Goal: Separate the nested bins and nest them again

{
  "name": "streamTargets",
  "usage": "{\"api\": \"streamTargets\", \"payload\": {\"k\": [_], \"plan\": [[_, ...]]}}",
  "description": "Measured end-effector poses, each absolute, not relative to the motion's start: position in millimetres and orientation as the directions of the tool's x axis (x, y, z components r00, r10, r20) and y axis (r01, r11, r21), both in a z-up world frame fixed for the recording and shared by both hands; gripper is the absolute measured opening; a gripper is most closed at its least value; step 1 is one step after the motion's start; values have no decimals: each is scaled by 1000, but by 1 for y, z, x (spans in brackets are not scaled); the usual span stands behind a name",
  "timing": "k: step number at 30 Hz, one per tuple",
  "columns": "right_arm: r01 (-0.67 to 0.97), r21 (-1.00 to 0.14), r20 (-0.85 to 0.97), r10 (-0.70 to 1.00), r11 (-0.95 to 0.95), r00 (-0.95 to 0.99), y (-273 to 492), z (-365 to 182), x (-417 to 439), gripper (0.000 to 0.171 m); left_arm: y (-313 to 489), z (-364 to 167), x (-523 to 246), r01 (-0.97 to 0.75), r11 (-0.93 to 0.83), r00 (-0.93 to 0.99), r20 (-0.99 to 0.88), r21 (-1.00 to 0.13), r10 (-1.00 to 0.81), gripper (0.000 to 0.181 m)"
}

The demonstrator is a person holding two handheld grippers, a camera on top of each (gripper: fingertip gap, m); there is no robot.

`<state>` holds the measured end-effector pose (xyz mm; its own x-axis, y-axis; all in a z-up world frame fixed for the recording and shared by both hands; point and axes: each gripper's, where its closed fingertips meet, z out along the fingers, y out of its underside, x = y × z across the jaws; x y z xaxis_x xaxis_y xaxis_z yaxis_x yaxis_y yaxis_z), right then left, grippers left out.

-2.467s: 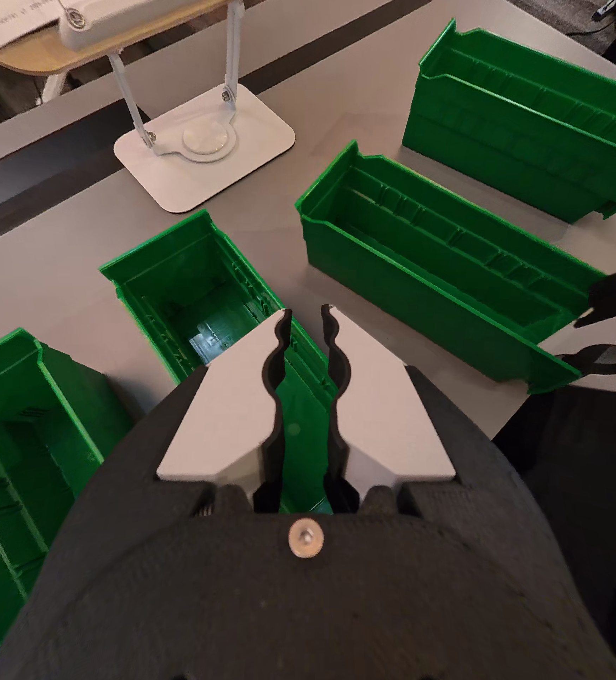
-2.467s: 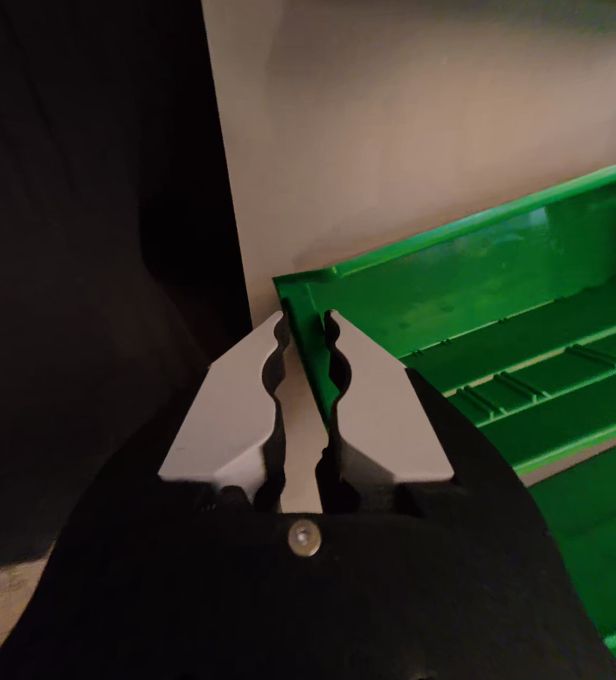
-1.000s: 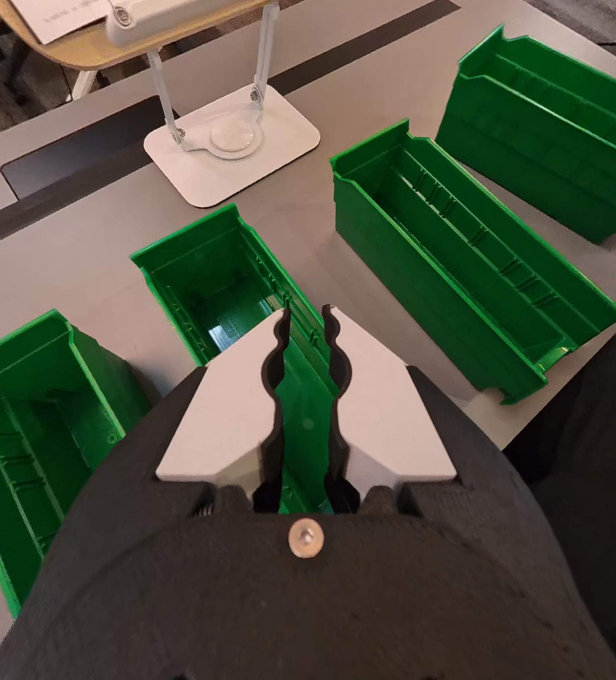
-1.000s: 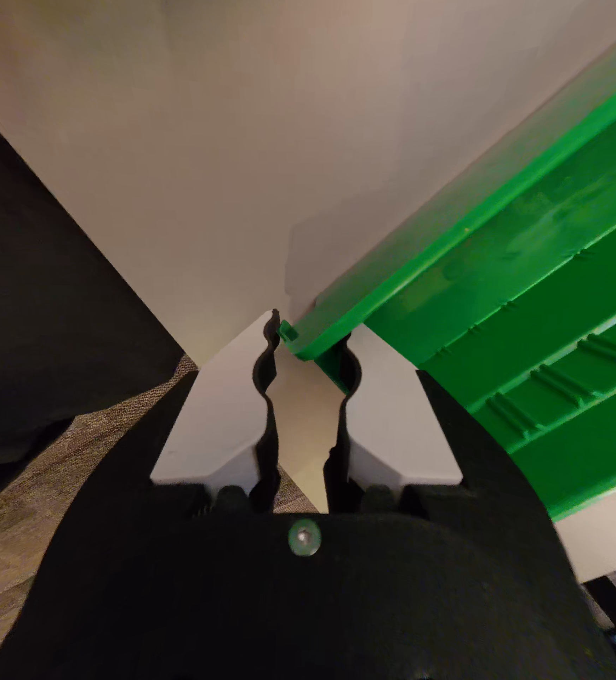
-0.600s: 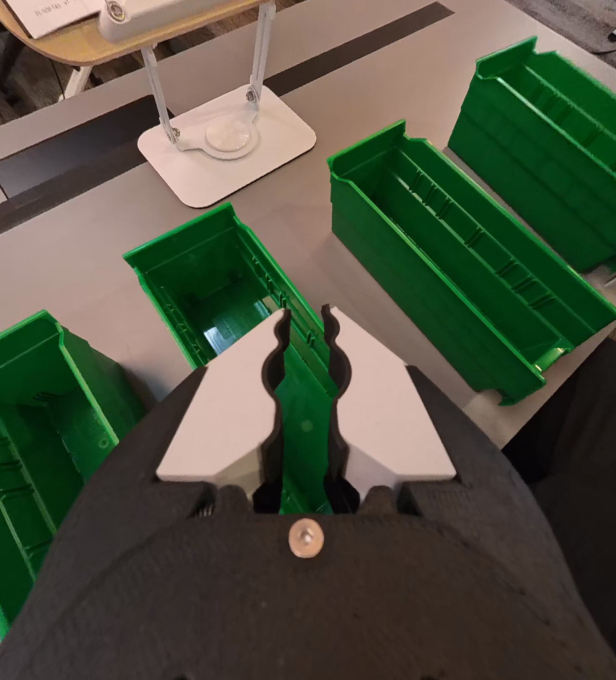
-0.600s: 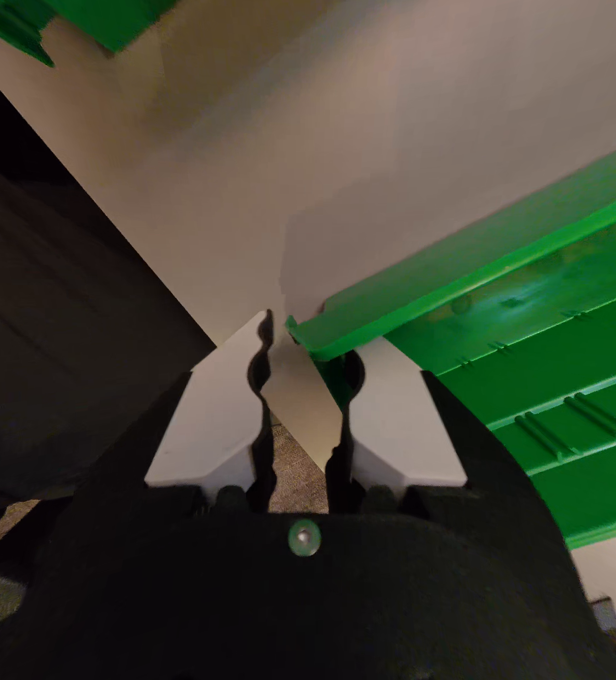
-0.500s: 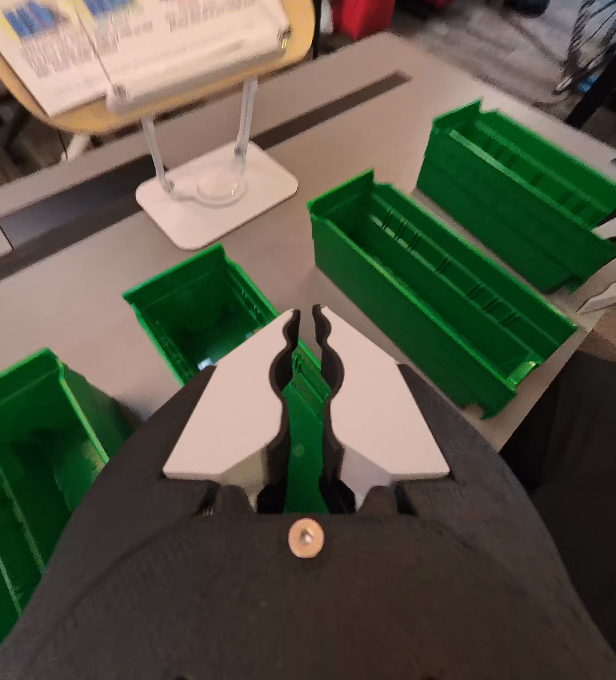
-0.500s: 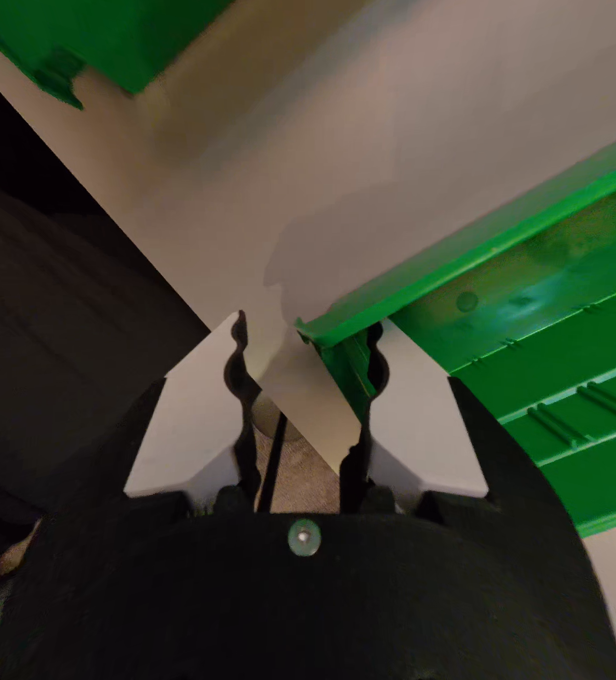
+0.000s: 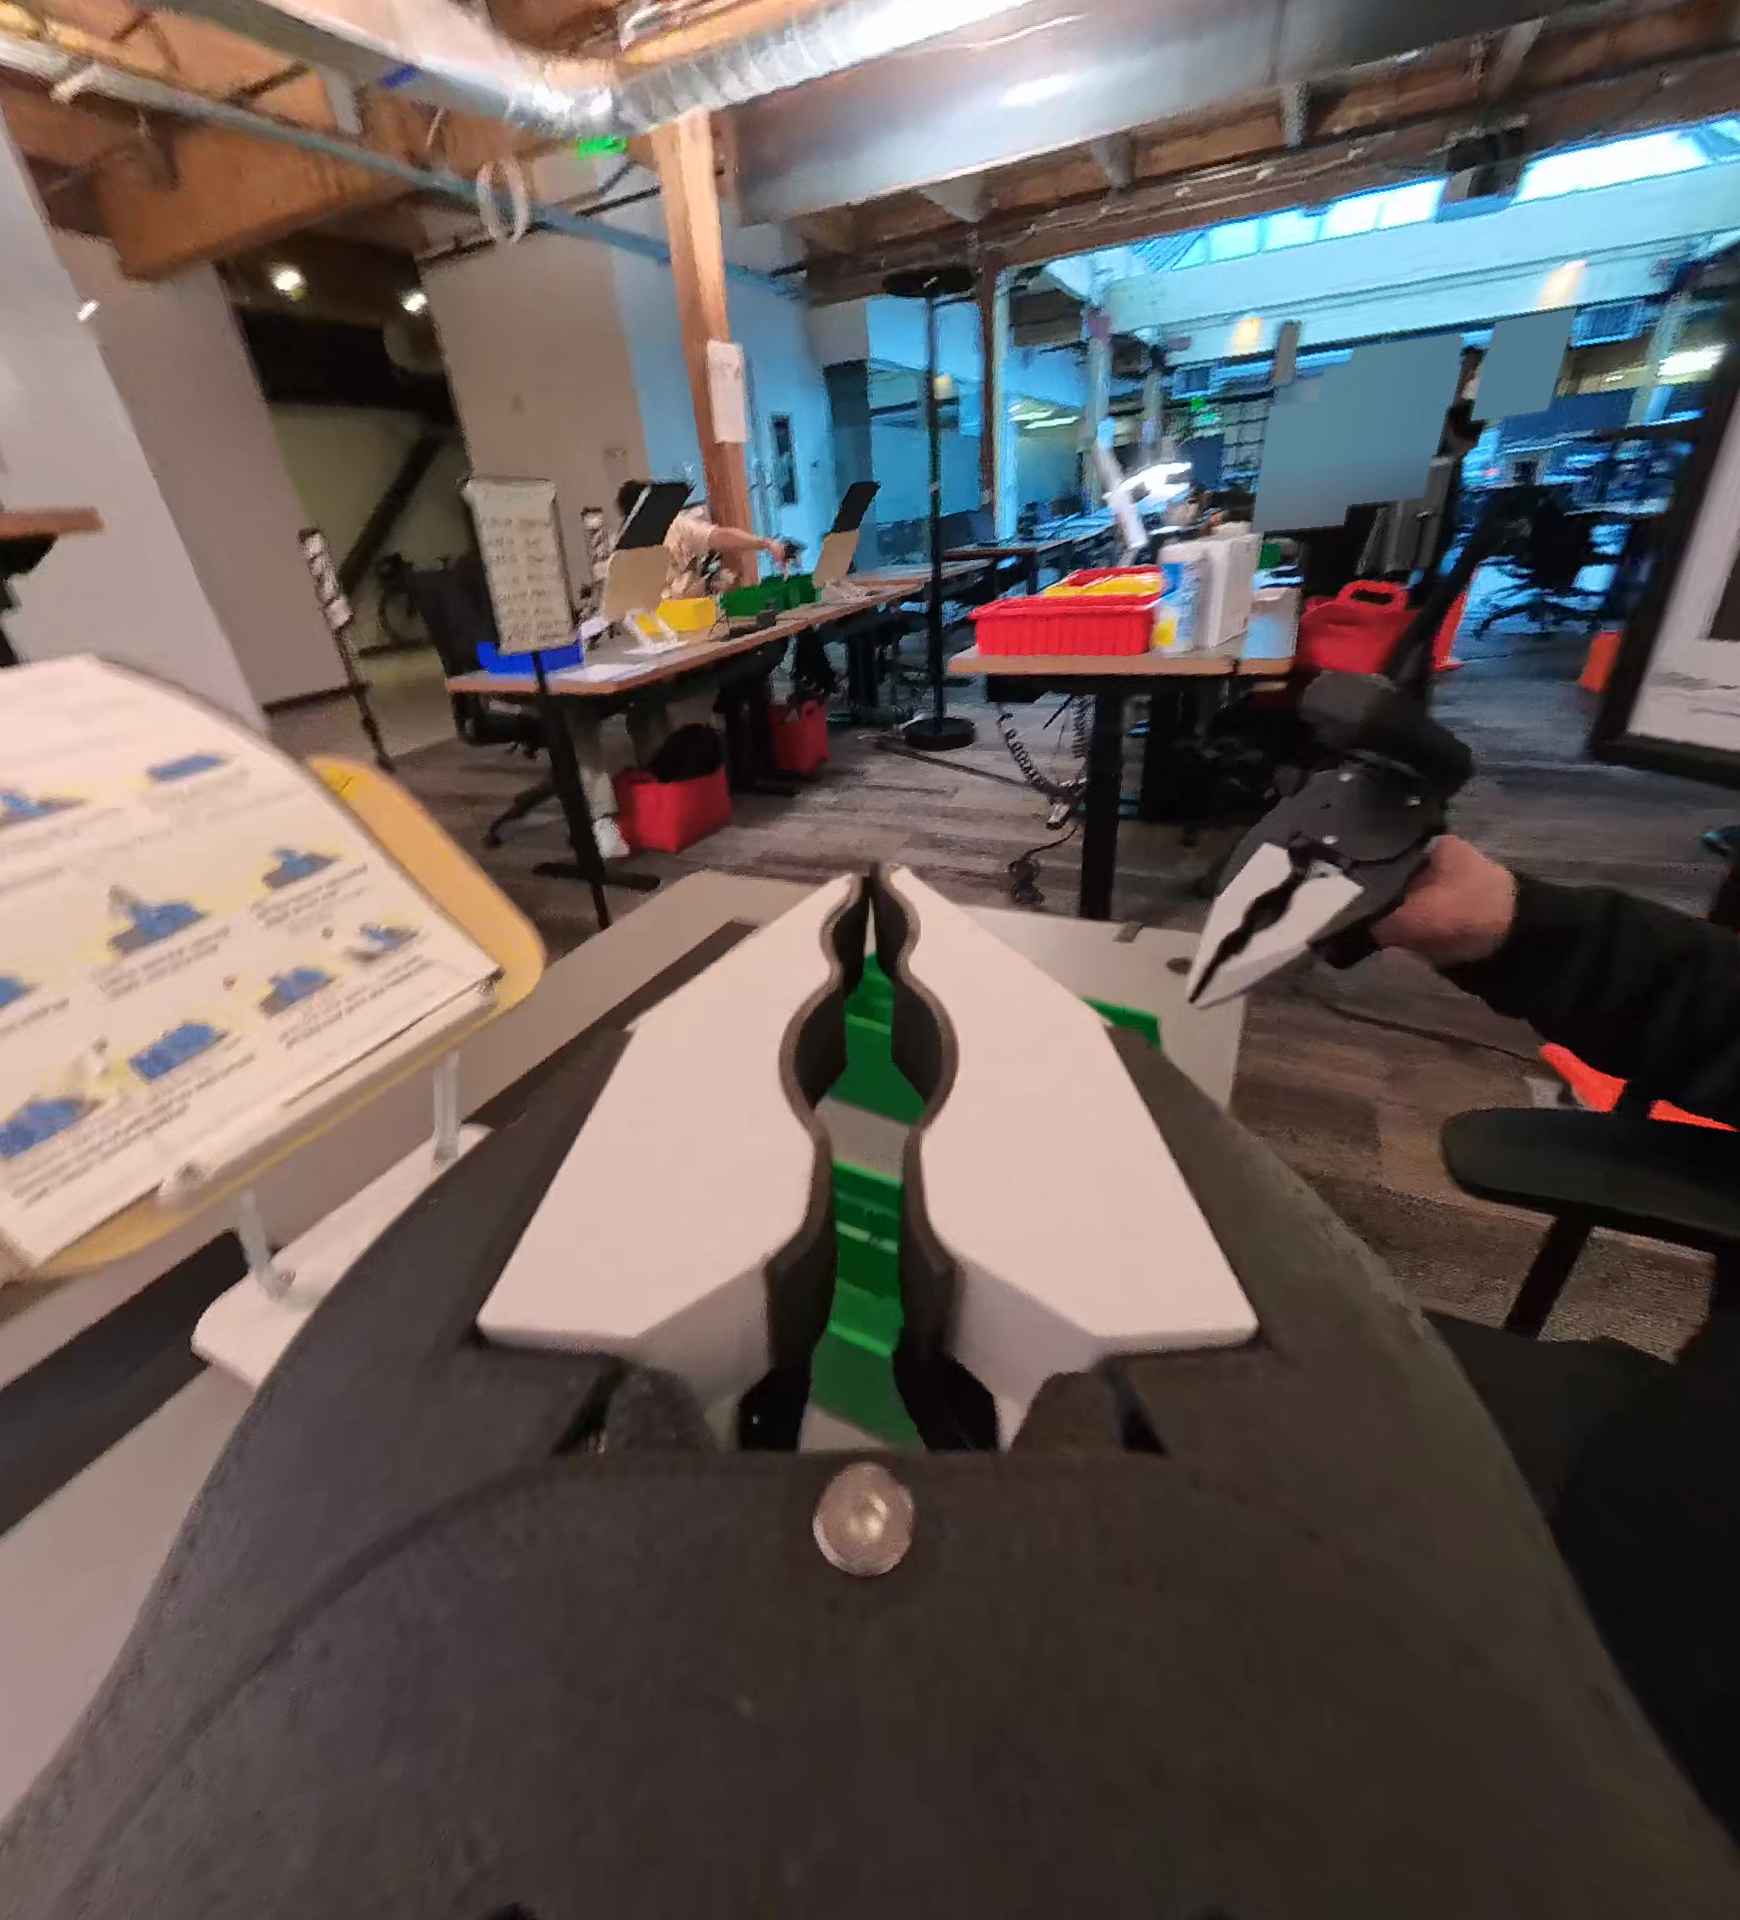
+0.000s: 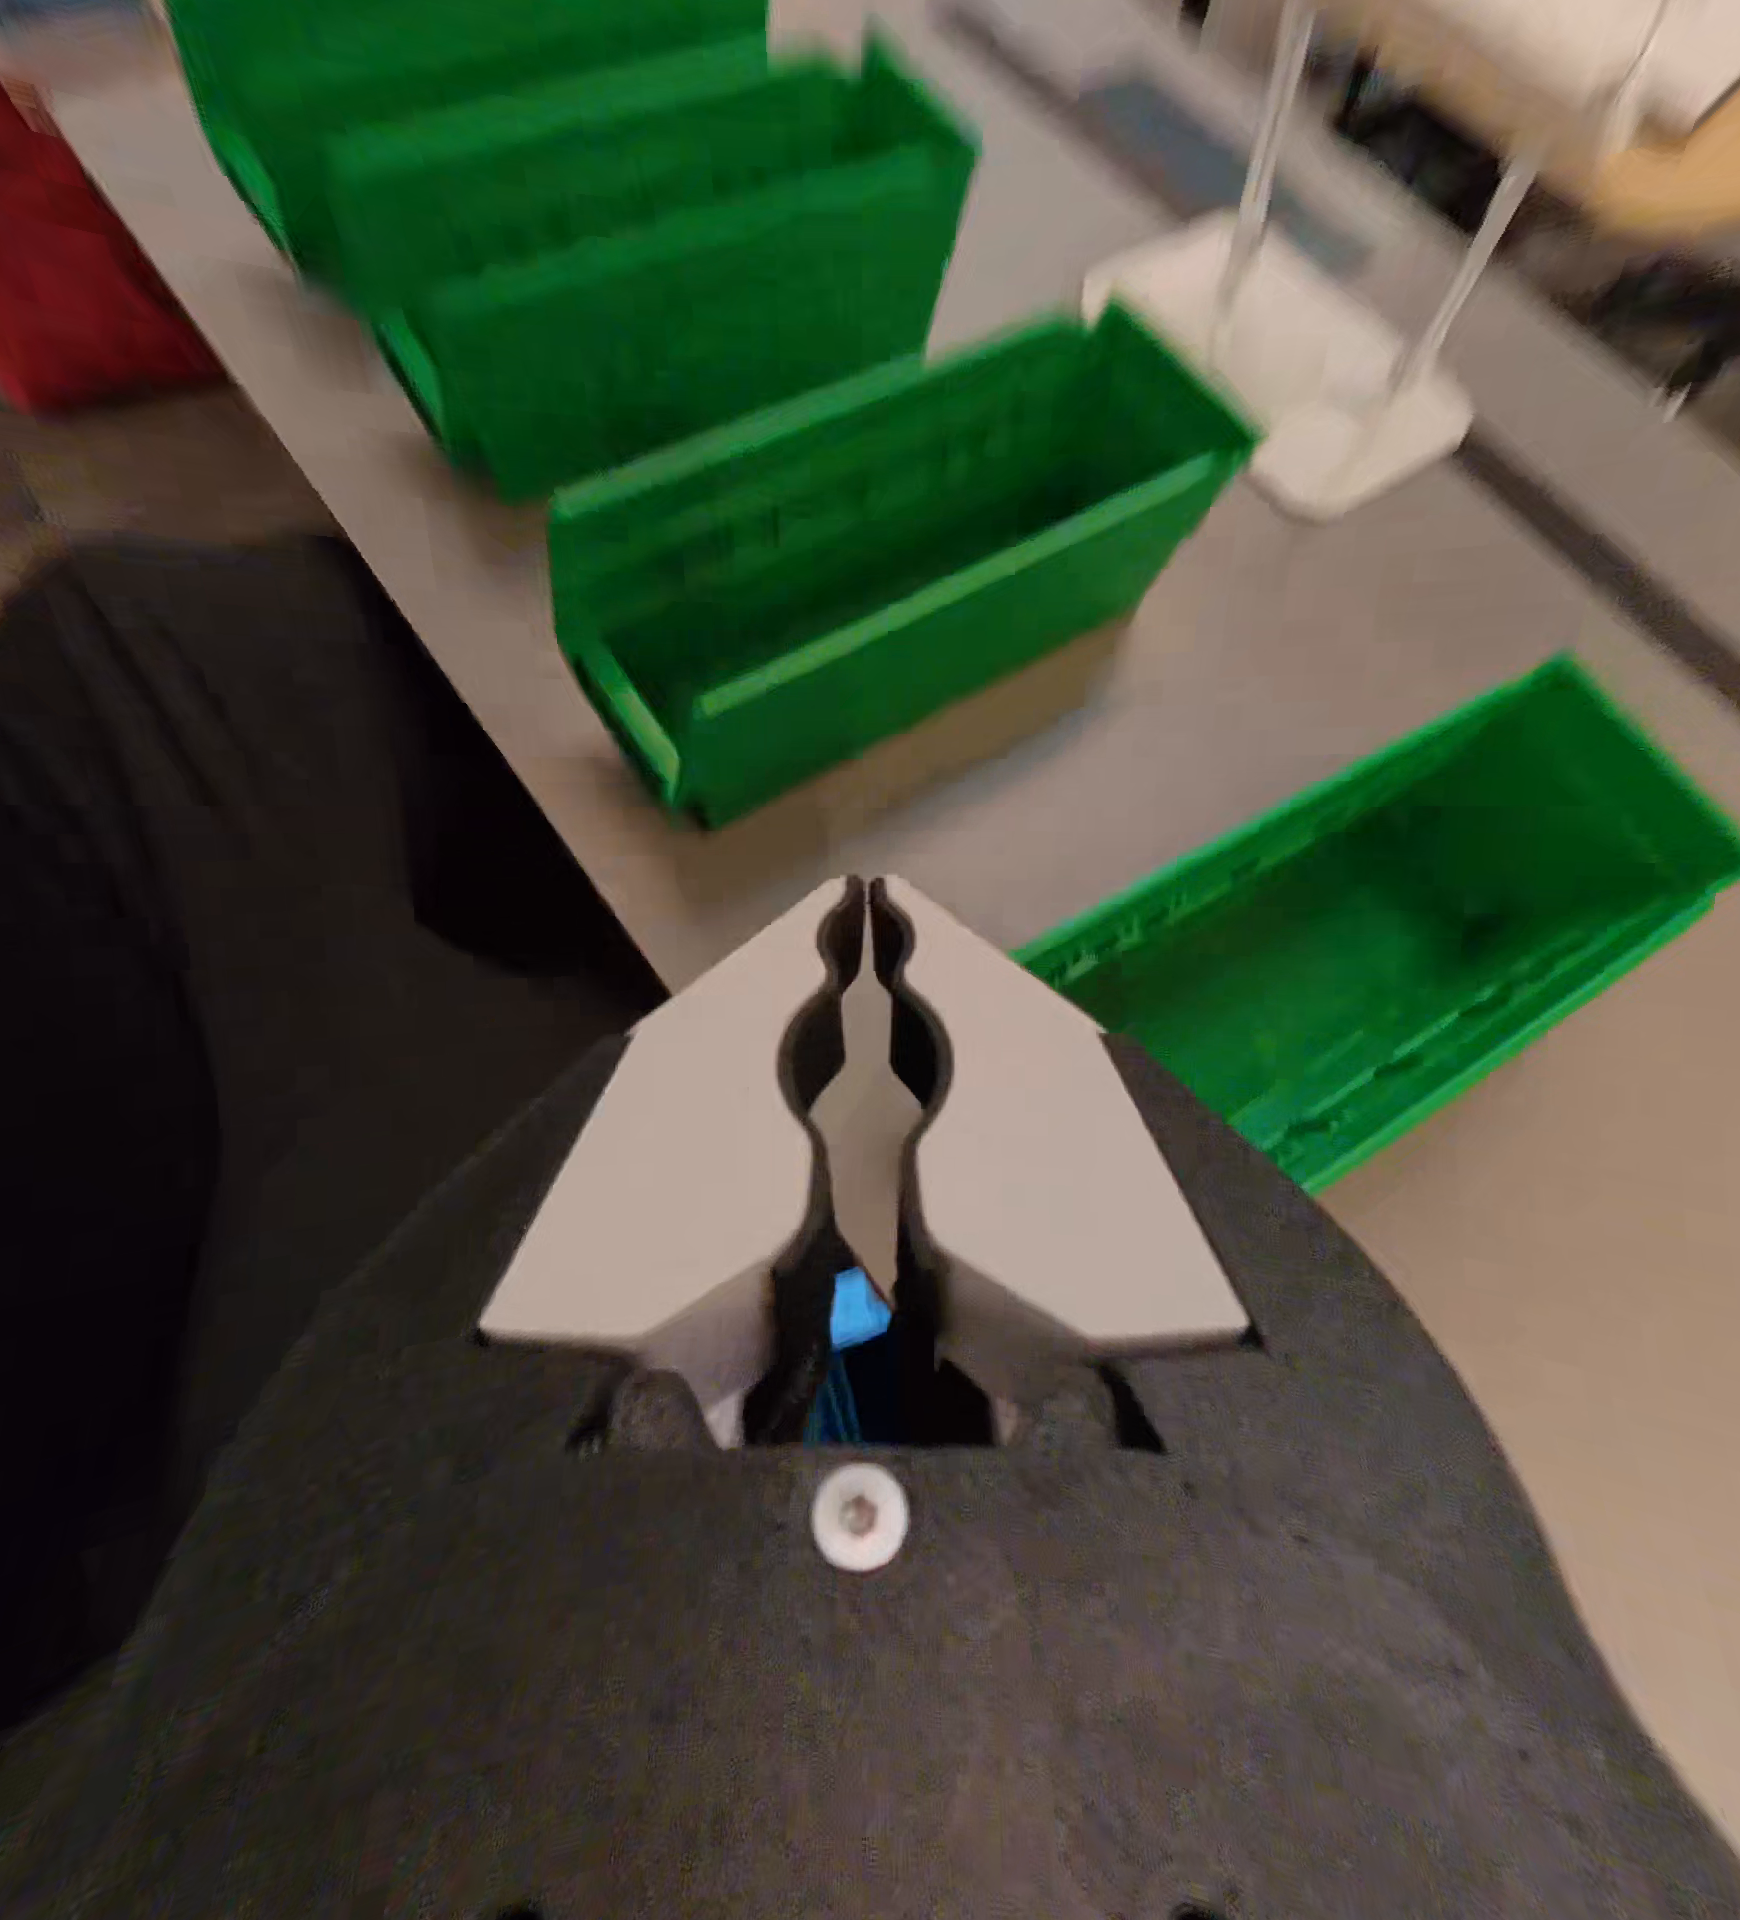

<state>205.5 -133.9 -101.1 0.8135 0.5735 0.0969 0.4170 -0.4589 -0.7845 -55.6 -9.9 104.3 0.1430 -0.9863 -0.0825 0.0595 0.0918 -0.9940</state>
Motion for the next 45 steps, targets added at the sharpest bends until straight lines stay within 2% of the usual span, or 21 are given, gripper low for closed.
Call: {"api": "streamTargets", "payload": {"k": [3, 6, 9, 11, 15, 22, 25, 28, 32, 36, 39, 43, 44, 45], "plan": [[301, -904, 75, 580, -304, 811, -142, -54, 192, 0, -43, 118, -38, 81, 108, 62, -103, -991, -993, 0], [222, -947, 18, 651, -232, 759, -150, -23, 165, 0, -69, 120, -13, 89, 83, -16, -85, -993, -996, 0], [197, -973, 49, 721, -123, 691, -158, 6, 131, 0, -91, 115, 13, 84, 46, -68, -52, -995, -996, 0], [175, -984, 73, 802, -40, 593, -173, 27, 99, 0, -100, 106, 30, 62, 29, -77, -33, -998, -996, 1], [140, -984, 162, 900, 114, 405, -208, 62, 42, 6, -112, 62, 66, -136, -4, -87, 16, -991, -996, 14], [46, -969, 246, 932, 243, 267, -235, 73, -20, 8, -171, 24, 108, -199, -36, -221, 81, -979, -972, 14], [3, -966, 250, 933, 258, 260, -237, 69, -33, 0, -189, 12, 116, -221, -16, -251, 73, -975, -965, 14], [-4, -982, 185, 957, 191, 224, -237, 64, -49, 2, -195, 4, 118, -239, -40, -260, 103, -970, -960, 8], [98, -974, 214, 974, 206, 81, -255, 45, -67, 0, -208, 2, 116, -243, -41, -319, 120, -969, -940, 2], [-49, -975, 217, 976, 217, 0, -267, 64, -44, 0, -207, 2, 108, -249, 26, -329, 60, -968, -943, 1], [-164, -960, 228, 973, 228, 15, -269, 86, -23, 3, -206, 2, 103, -252, 6, -360, 88, -968, -929, 5], [-189, -951, 247, 969, 244, 6, -274, 90, -19, 3, -211, 1, 104, -245, 13, -385, 85, -969, -919, 3], [-207, -948, 248, 969, 243, -2, -277, 92, -17, 3, -212, 2, 102, -240, 12, -398, 87, -971, -913, 4], [-220, -942, 258, 966, 252, 0, -278, 94, -15, 3, -212, 6, 100, -227, 2, -416, 95, -974, -904, 13]]}}
